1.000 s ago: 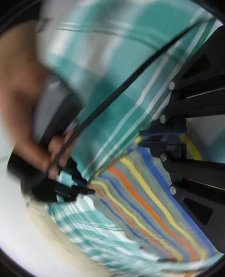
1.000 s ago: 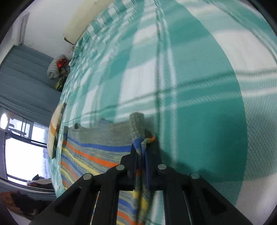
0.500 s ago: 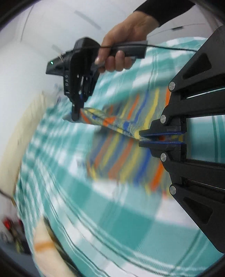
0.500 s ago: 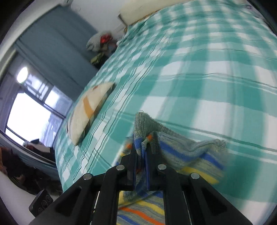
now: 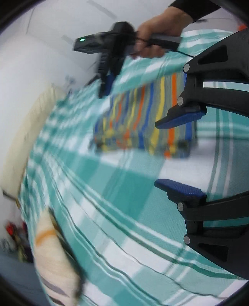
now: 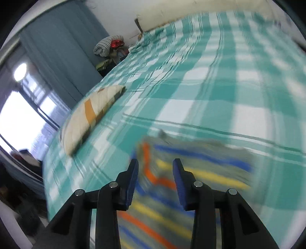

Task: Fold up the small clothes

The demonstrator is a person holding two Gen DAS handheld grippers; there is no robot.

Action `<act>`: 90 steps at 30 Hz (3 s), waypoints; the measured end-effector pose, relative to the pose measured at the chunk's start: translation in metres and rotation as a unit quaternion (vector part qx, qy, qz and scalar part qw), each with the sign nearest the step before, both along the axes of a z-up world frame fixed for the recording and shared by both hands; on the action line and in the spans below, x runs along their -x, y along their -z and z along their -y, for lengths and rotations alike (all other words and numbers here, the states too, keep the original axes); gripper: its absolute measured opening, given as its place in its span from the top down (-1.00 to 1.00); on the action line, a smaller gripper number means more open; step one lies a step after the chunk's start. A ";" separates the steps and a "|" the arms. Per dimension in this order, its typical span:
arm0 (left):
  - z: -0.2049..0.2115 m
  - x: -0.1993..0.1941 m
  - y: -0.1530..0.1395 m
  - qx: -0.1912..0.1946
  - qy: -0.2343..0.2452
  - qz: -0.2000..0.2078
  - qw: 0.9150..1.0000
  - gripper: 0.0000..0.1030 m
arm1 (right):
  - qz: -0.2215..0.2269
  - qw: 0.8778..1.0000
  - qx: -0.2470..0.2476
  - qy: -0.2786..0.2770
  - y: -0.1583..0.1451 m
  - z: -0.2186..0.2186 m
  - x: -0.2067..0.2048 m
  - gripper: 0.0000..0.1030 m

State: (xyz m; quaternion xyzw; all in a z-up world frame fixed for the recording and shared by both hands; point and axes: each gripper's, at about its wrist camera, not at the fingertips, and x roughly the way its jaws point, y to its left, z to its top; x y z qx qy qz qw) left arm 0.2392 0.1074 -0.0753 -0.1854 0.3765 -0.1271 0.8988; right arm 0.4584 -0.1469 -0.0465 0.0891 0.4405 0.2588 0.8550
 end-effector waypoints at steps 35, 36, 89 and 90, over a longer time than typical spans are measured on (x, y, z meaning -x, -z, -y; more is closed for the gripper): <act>0.044 -0.117 0.028 -0.092 0.090 -0.079 0.988 -0.11 | 0.027 1.000 0.004 0.015 0.024 0.036 0.112 0.54; 0.046 -0.107 0.042 -0.109 0.093 -0.099 0.985 -0.11 | 0.020 1.000 0.015 0.005 0.034 0.027 0.132 0.48; 0.020 -0.092 0.011 -0.006 0.057 -0.109 0.992 -0.96 | 0.041 0.991 0.001 0.130 0.018 0.067 0.222 -0.84; 0.020 -0.106 0.016 -0.015 0.056 -0.115 0.992 -0.95 | 0.022 0.991 -0.029 0.125 0.020 0.073 0.191 -0.83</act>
